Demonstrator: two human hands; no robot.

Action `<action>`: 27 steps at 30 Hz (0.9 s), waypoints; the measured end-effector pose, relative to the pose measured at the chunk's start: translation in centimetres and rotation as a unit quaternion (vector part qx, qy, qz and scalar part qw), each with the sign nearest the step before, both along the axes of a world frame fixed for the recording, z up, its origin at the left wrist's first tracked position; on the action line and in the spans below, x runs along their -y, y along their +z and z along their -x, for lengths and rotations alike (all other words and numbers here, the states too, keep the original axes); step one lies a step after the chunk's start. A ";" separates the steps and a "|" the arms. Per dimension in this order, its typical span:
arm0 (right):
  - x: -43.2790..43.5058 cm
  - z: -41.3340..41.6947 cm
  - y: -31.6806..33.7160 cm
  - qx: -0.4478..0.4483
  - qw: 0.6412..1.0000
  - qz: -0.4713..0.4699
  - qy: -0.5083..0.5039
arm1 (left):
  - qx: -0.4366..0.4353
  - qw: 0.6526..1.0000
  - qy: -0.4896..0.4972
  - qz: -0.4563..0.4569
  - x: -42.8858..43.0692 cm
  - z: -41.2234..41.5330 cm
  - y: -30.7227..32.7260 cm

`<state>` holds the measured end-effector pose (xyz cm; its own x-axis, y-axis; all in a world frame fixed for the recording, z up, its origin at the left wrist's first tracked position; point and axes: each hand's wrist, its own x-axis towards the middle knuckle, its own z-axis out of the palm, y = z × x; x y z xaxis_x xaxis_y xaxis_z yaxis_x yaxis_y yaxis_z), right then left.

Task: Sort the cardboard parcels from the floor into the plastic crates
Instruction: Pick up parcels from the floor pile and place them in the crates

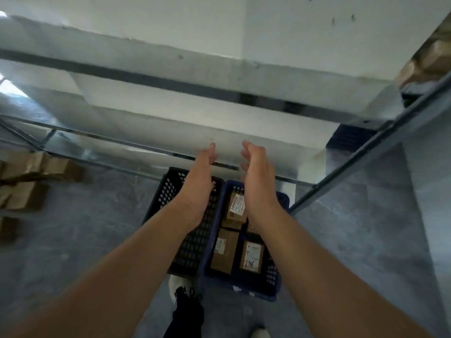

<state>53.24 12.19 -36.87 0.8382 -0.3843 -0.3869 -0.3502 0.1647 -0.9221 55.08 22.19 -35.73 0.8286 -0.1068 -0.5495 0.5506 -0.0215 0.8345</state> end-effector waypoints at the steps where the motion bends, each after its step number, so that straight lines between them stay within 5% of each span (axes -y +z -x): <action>1: 0.2 0.6 2.9 0.019 1.000 0.009 0.016 | 0.019 1.000 0.007 0.010 0.0 1.1 2.7; 14: -3.4 11.8 35.6 0.238 0.959 0.100 0.121 | 0.288 0.950 0.117 0.031 -5.7 13.7 34.6; 27: -21.0 13.8 44.4 0.321 0.917 0.071 0.228 | 0.368 0.909 0.193 -0.004 -24.7 18.0 42.6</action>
